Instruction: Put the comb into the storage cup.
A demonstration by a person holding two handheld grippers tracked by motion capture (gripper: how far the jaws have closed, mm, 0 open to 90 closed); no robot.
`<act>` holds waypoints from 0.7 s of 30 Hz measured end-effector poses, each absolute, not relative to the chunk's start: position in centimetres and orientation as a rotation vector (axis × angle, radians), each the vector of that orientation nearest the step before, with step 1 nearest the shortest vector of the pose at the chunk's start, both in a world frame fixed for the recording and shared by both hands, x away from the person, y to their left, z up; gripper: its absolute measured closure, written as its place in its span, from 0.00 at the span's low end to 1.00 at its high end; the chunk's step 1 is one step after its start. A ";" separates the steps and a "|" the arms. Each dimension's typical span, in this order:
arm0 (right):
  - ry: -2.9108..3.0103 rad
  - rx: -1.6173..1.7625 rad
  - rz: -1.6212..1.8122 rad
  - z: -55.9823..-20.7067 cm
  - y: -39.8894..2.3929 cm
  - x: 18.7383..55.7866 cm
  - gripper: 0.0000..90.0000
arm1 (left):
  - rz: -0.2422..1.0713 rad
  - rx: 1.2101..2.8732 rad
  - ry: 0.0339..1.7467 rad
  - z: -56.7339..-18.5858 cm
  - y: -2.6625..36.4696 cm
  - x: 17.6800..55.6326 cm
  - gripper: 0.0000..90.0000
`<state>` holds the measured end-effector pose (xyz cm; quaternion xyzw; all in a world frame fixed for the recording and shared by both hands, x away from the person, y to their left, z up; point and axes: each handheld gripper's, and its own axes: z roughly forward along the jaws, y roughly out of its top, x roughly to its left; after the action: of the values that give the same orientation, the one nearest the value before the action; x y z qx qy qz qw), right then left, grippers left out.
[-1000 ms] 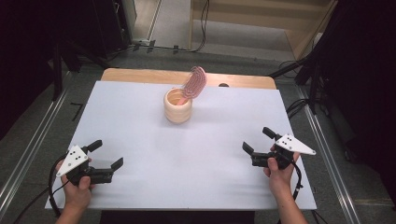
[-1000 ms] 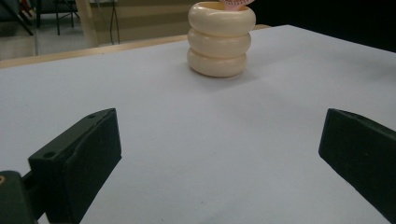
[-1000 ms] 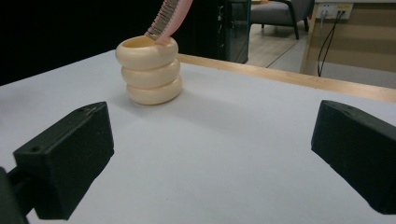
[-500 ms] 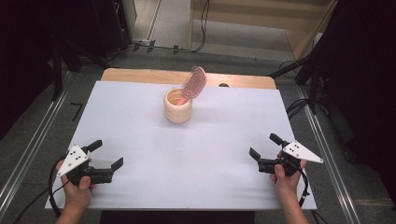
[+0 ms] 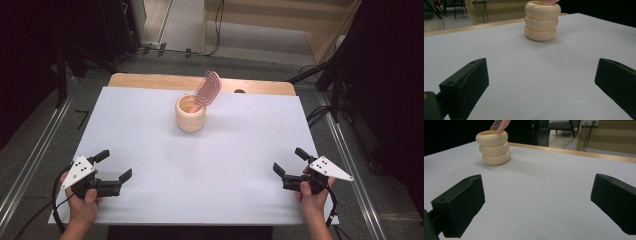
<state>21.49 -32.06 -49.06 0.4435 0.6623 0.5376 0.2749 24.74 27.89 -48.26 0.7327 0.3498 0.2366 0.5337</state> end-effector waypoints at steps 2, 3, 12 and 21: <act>1.775 1.197 1.442 -49.1 -32.4 21.3 0.00 | 0.564 1.746 0.834 -48.3 27.9 24.7 0.00; 1.772 1.198 1.445 -49.2 -32.5 21.3 0.00 | 0.563 1.745 0.835 -48.3 27.9 24.7 0.00; 1.771 1.202 1.424 -49.5 -33.3 20.7 0.00 | 0.564 1.745 0.835 -48.3 27.9 24.7 0.00; 1.793 1.200 1.411 -50.0 -33.9 20.2 0.00 | 0.564 1.745 0.833 -48.3 27.9 24.7 0.00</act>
<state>20.15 -33.89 -50.02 0.4471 0.6680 0.5259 0.2782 24.72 27.90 -48.25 0.7322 0.3498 0.2368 0.5344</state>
